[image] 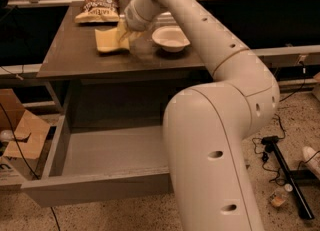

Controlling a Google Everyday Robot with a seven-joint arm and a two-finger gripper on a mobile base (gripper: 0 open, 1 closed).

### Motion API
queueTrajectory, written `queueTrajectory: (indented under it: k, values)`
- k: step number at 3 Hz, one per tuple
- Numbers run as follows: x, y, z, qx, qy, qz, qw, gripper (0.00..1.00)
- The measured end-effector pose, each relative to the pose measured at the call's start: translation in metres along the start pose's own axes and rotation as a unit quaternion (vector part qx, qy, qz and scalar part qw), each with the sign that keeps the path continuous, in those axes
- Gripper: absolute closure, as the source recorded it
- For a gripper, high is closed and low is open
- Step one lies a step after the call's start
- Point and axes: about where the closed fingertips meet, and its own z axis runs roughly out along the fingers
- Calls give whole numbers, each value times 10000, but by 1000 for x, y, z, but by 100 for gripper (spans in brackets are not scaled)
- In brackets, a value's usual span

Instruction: Pick sponge from top drawer and place on counter

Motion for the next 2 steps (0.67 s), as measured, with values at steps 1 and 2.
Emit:
queueTrajectory:
  k: [1, 2]
  values:
    - [0, 0, 0, 0, 0, 0, 10000, 13]
    - [0, 0, 0, -2, 2, -1, 10000, 0]
